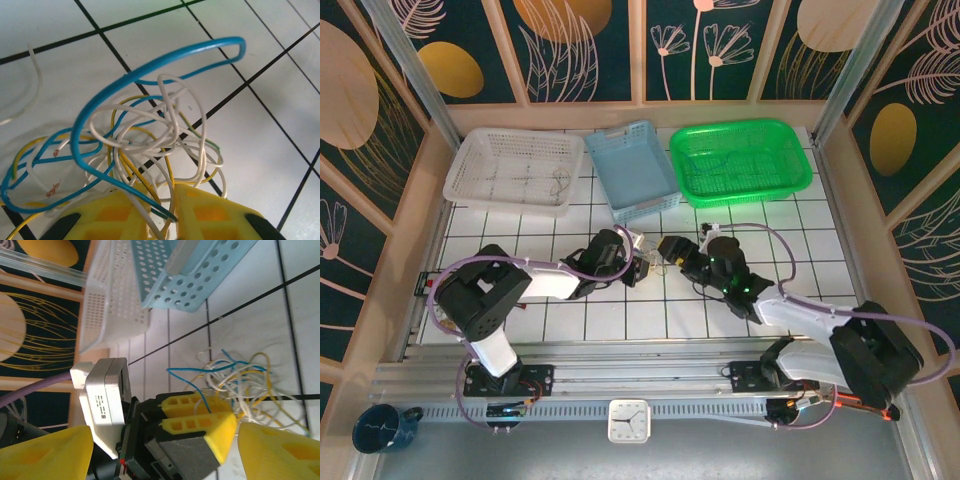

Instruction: Untangle the cables

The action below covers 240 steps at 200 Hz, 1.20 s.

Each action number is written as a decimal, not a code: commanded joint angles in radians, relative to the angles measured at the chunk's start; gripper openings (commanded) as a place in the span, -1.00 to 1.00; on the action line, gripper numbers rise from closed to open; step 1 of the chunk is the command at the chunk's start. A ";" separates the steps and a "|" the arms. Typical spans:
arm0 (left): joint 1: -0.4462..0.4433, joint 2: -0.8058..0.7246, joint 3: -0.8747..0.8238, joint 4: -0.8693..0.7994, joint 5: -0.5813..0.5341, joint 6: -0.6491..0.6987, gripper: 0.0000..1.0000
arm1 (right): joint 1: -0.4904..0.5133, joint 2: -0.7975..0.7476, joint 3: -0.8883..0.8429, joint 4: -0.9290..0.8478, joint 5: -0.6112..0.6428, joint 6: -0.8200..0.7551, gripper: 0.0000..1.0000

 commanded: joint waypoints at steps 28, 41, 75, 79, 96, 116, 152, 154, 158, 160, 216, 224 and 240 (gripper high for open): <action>-0.003 -0.034 -0.004 0.033 -0.004 0.001 -0.62 | 0.014 0.132 -0.009 0.321 -0.073 0.127 0.52; -0.003 -0.034 -0.003 0.031 -0.005 0.003 -0.62 | 0.018 0.161 -0.003 0.347 -0.078 0.137 0.52; -0.003 -0.036 -0.007 0.034 -0.005 0.002 -0.63 | 0.018 0.218 0.009 0.391 -0.077 0.157 0.50; -0.004 -0.036 -0.007 0.035 -0.005 0.001 -0.64 | 0.018 0.223 0.010 0.393 -0.074 0.158 0.50; -0.003 -0.039 -0.010 0.039 -0.004 0.001 -0.68 | 0.010 0.254 0.010 0.425 -0.067 0.167 0.50; -0.003 -0.042 -0.014 0.041 -0.004 0.003 -0.75 | -0.002 0.296 0.010 0.473 -0.066 0.187 0.49; -0.003 -0.045 -0.017 0.043 -0.003 0.004 -0.81 | -0.026 0.398 0.010 0.631 -0.089 0.242 0.44; -0.003 -0.045 -0.017 0.043 -0.002 0.003 -0.82 | -0.028 0.404 0.010 0.640 -0.090 0.246 0.44; -0.003 -0.046 -0.016 0.043 -0.002 0.004 -0.83 | -0.030 0.415 0.012 0.658 -0.094 0.253 0.43; -0.003 -0.046 -0.019 0.043 -0.001 0.003 -0.83 | -0.031 0.422 0.012 0.666 -0.095 0.256 0.42; -0.002 -0.058 -0.033 0.045 -0.005 0.006 -0.95 | -0.076 0.567 0.011 0.880 -0.114 0.333 0.28; -0.003 -0.058 -0.035 0.045 -0.005 0.006 -0.97 | -0.084 0.575 0.009 0.901 -0.115 0.340 0.25; -0.004 -0.060 -0.038 0.048 -0.004 0.006 -0.99 | -0.097 0.582 0.013 0.907 -0.120 0.340 0.22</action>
